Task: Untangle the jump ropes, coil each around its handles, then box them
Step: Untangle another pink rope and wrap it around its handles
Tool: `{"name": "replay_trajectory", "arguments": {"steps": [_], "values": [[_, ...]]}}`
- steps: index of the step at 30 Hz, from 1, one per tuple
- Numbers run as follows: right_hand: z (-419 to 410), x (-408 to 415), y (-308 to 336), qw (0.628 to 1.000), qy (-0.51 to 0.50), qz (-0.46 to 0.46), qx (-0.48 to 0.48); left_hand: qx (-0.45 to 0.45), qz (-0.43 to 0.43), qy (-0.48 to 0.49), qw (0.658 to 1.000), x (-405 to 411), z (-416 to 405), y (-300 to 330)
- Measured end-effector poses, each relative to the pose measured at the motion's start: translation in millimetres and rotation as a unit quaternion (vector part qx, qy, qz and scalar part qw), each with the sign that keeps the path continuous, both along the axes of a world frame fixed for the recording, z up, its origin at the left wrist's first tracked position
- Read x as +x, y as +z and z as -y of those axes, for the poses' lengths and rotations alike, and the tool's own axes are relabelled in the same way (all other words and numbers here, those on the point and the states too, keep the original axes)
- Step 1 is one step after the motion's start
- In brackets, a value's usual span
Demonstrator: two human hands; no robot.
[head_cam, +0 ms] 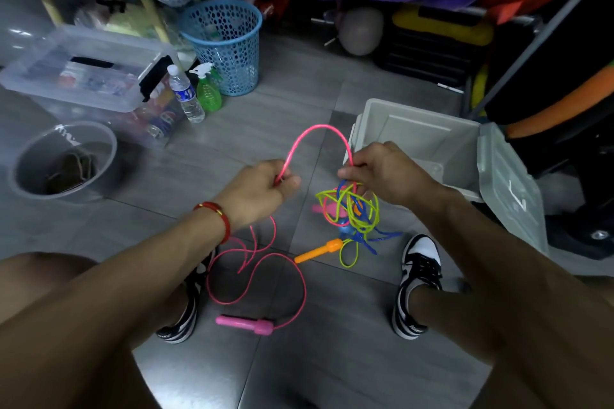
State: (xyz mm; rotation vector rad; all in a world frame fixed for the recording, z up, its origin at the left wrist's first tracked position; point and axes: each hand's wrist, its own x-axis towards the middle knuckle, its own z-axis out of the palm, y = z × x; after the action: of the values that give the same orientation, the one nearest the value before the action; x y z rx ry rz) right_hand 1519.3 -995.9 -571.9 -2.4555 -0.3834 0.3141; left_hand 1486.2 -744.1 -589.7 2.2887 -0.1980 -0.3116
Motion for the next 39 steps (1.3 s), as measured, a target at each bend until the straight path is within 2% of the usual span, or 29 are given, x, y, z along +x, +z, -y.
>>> {"name": "replay_trajectory", "arguments": {"steps": [5, 10, 13, 20, 22, 24, 27, 32, 35, 39], "values": [[-15, -7, 32, 0.999, 0.019, 0.021, 0.044, 0.079, 0.055, -0.059, 0.994, -10, 20, 1], [-21, -13, 41, 0.995, 0.038, 0.01, 0.092, 0.054, 0.072, -0.103, 0.991, -7, 26, 2], [-19, -12, 40, 0.993, 0.014, -0.005, 0.118, 0.052, 0.062, -0.091, 0.993, -5, 30, 2], [-14, -13, 41, 0.987, -0.045, -0.025, 0.153, -0.118, -0.08, -0.119, 0.983, -6, 38, 3], [-13, -14, 42, 0.984, -0.046, -0.037, 0.166, -0.106, -0.074, -0.131, 0.983, -7, 41, 2], [-12, -15, 42, 0.981, -0.046, -0.05, 0.183, -0.07, -0.031, -0.131, 0.988, -8, 43, 0], [-10, -14, 43, 0.983, -0.063, -0.034, 0.17, -0.056, -0.005, -0.129, 0.99, -7, 42, 0], [22, 2, 34, 0.974, -0.196, 0.013, 0.113, -0.011, 0.0, -0.11, 0.994, 0, 36, 7], [28, 1, 32, 0.933, -0.289, -0.026, 0.214, 0.026, 0.007, -0.106, 0.994, 4, 32, 12], [19, -8, 38, 0.911, -0.287, -0.06, 0.29, 0.043, -0.013, -0.083, 0.996, 2, 33, 11]]}}
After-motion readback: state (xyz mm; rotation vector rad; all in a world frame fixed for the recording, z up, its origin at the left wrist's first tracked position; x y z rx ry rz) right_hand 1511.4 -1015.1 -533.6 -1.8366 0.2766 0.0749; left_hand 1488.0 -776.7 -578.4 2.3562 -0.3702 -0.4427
